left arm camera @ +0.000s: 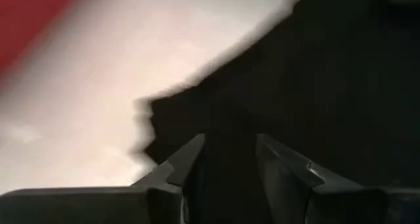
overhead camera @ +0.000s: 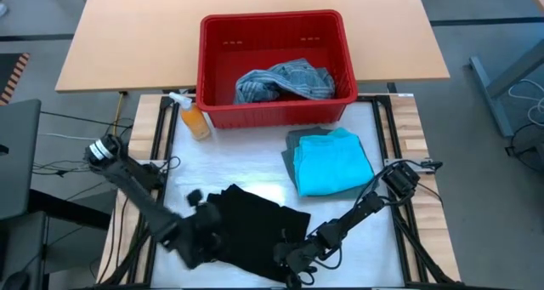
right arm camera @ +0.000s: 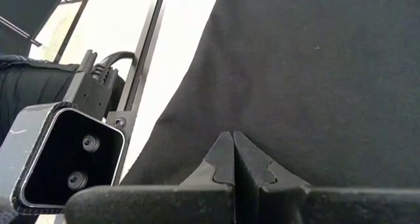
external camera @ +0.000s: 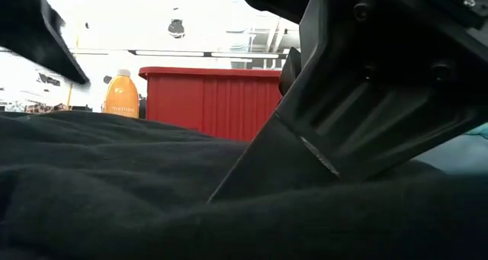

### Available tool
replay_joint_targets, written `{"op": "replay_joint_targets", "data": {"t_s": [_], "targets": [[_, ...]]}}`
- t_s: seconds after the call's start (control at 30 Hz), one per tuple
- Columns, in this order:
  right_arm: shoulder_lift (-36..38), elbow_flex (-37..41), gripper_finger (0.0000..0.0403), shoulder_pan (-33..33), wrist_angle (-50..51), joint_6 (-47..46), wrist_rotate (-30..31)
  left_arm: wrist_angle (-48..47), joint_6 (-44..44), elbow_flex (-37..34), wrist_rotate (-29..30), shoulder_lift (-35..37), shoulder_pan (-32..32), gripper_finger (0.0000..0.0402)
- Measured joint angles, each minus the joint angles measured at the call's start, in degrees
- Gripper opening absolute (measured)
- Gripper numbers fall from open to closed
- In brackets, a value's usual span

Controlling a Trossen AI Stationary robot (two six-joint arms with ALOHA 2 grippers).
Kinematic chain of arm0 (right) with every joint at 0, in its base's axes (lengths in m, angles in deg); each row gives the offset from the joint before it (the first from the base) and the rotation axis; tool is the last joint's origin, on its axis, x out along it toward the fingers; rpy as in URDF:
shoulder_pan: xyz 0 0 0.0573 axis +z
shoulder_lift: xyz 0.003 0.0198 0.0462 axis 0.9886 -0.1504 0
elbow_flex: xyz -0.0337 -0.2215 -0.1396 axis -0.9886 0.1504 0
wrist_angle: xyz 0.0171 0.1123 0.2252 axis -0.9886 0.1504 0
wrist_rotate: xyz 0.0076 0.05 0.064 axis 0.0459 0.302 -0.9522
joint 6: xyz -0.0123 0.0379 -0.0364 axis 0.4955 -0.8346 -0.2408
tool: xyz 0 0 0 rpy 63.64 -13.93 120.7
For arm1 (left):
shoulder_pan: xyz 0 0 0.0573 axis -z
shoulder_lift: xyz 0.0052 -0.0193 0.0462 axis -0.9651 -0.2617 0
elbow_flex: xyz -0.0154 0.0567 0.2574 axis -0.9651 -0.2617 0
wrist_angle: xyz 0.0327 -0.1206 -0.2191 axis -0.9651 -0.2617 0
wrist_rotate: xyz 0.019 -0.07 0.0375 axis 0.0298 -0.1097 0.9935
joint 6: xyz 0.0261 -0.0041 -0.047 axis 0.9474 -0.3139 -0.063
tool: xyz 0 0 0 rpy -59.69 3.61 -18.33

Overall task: Fold Laundry from Bin
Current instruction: Fold the black shirt

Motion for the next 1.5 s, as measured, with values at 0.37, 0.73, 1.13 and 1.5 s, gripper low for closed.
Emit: {"op": "replay_joint_targets", "data": {"t_s": [0.37, 0.73, 1.13, 1.5], "targets": [[-0.02, -0.07, 0.0021, 0.94, 1.72, -1.91, 0.02, 20.07, 19.49, -11.29, -16.87, -0.24, -14.98, 0.0121], [3.04, 0.03, 0.0021, -0.06, 8.86, 0.14, -4.52, 18.47, 26.19, -12.79, -14.27, 0.82, -21.54, 0.0121], [10.62, 0.09, 0.0021, -4.99, 3.49, 8.22, -2.96, 18.13, 30.85, -9.57, -15.97, 18.3, -17.18, 0.0121], [1.02, -0.15, 0.0021, -5.16, -11.94, 6.31, -2.89, 19.08, 15.7, -16.48, -23.28, 16.77, -5.95, 0.0121]]}}
